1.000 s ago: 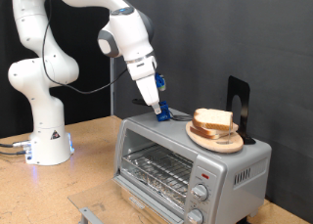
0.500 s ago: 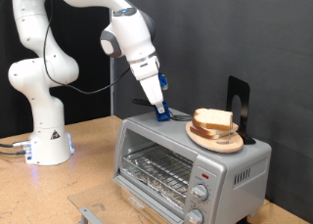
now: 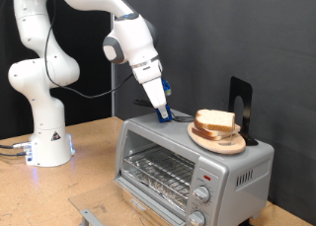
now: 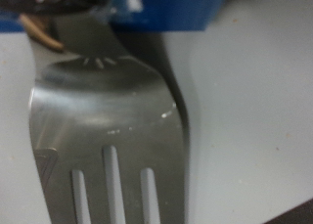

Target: Make a piece of toast with the oven

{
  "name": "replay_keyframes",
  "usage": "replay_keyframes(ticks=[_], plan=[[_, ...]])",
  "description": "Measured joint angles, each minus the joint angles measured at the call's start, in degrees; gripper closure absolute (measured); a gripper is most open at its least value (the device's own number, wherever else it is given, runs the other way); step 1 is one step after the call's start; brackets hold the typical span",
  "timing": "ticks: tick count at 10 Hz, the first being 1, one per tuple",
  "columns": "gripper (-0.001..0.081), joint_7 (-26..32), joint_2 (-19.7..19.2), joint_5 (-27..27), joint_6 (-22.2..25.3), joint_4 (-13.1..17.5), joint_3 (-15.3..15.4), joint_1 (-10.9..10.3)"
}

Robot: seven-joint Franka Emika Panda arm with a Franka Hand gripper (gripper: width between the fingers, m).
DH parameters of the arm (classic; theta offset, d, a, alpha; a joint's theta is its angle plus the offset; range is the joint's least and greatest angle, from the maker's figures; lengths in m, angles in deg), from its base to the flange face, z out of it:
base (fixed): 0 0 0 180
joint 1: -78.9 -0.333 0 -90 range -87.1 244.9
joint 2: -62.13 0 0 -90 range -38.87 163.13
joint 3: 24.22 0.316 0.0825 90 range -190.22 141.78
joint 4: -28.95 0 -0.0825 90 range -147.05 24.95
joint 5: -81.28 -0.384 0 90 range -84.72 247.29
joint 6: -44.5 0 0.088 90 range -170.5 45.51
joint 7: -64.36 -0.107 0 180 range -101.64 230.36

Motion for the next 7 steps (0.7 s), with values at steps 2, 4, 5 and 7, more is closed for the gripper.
replay_keyframes(ticks=[2, 4, 5, 7], plan=[[-0.0002, -0.21, -0.41, 0.00, -0.10, 0.00, 0.06, 0.00], [-0.0002, -0.83, -0.43, -0.08, -0.10, -0.04, 0.15, -0.03], [-0.0002, -1.24, -0.43, -0.13, -0.10, -0.04, 0.16, -0.03], [0.0024, -1.72, -0.43, -0.13, -0.10, -0.05, 0.18, -0.03]])
